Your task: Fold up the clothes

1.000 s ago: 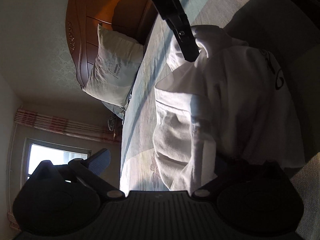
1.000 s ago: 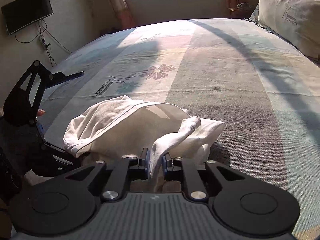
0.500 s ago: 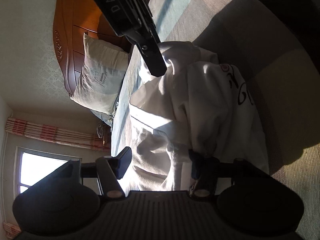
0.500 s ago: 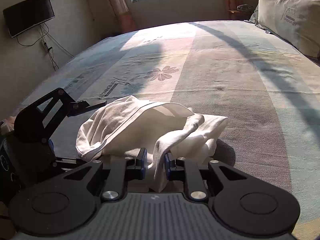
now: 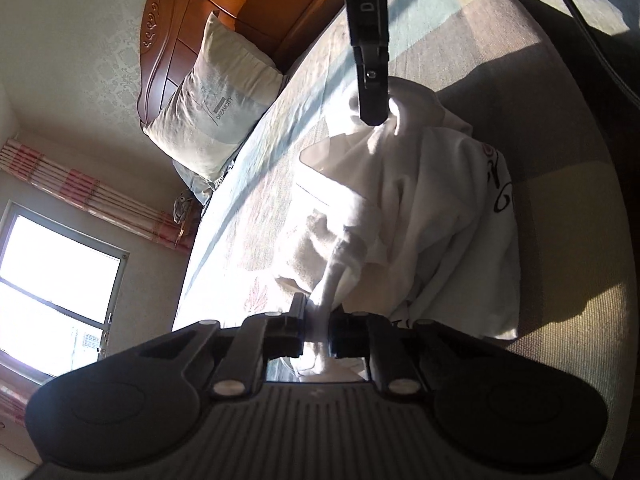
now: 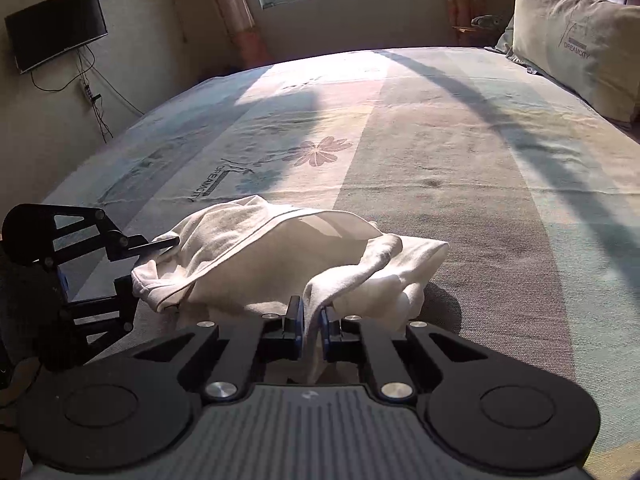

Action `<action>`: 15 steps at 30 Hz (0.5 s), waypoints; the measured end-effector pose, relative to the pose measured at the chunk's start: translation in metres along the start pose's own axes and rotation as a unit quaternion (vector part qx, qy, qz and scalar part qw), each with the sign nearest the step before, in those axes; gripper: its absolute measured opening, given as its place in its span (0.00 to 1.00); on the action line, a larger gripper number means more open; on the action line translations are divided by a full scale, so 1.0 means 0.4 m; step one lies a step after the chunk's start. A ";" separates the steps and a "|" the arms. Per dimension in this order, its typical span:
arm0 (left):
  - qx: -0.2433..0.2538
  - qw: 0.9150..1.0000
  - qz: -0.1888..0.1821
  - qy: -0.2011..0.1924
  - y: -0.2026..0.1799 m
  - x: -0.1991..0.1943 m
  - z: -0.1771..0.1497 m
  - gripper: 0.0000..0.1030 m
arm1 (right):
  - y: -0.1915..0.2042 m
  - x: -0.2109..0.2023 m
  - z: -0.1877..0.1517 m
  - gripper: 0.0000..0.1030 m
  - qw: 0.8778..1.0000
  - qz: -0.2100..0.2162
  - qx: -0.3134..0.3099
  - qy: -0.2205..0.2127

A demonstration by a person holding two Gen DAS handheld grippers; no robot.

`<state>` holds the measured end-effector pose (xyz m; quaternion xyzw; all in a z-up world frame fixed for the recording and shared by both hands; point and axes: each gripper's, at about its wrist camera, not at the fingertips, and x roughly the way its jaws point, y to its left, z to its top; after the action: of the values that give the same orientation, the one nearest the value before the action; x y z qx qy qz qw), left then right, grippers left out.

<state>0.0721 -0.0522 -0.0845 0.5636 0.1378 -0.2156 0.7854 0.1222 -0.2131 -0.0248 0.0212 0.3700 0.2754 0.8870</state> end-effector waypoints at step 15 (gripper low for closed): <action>-0.192 0.980 0.039 0.043 0.246 0.074 -0.044 0.06 | -0.030 -0.021 0.121 0.10 0.994 -0.065 -0.083 -0.028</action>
<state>0.1469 -0.0143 -0.0224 0.4165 0.1884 -0.1297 0.8799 0.1553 -0.2194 0.0127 -0.0695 0.3215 0.2462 0.9117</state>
